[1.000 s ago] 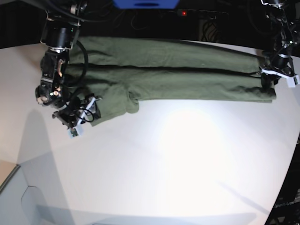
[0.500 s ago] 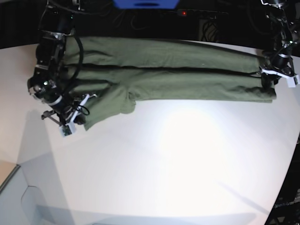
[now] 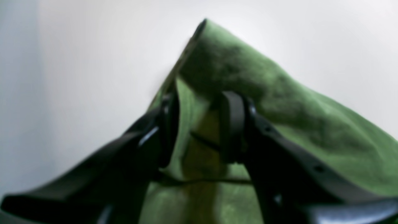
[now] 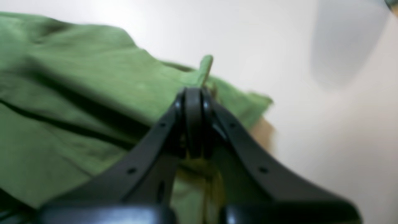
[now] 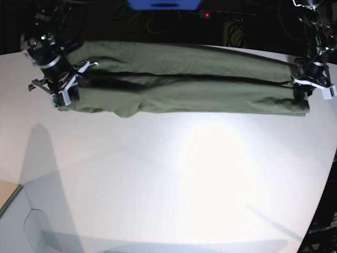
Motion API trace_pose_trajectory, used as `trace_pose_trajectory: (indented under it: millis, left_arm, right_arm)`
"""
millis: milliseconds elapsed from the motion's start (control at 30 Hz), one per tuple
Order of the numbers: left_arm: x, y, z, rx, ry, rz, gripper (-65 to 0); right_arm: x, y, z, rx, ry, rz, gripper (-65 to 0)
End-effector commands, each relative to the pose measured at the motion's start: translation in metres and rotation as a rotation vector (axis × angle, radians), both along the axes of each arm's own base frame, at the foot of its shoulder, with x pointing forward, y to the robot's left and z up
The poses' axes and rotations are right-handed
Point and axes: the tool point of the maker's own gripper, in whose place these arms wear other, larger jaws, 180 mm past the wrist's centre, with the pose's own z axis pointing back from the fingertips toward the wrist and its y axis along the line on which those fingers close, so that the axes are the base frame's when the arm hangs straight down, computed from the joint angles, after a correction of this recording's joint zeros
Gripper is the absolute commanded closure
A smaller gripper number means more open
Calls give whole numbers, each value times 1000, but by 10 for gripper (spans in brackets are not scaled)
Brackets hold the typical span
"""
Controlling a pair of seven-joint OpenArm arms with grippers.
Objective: Layout the t-shirt on the table in an organized manner, then fold the t-shirt properly
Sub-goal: 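Regrasp the folded strip end with the right gripper and tuck it in, then hold both ends of the folded strip with both grippers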
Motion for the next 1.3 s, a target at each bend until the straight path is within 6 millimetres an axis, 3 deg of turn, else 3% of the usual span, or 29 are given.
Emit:
trace_pose_trajectory:
  millis: [0, 133, 233, 500, 633, 900, 1167, 1267]
  left_arm:
    - [-10, -1, -11, 4, 78, -16, -221]
    - [-10, 0, -11, 5, 80, -15, -221]
    - [-10, 0, -11, 4, 79, -14, -221]
    - [-12, 0, -12, 4, 81, -13, -221]
    - [-15, 15, -6, 14, 66, 29, -226]
    - [-11, 19, 6, 33, 40, 28, -515]
    - [10, 12, 39, 78, -47, -16, -542]
    - [19, 8, 55, 98, -87, -37, -542]
  right_arm:
    - [1, -7, 10, -2, -39, -17, 0]
    - [-9, -17, 4, -19, -9, -39, 0]
    - [-20, -13, -3, -9, 20, -32, 0]
    - [-27, 15, -33, 71, 94, 8, 0]
    - [-34, 20, -53, 105, 148, 6, 0]
    - [-34, 24, -67, 130, 182, 11, 0]
    - [-32, 25, -68, 134, 181, 11, 0]
    - [-35, 26, -78, 150, 206, 6, 0]
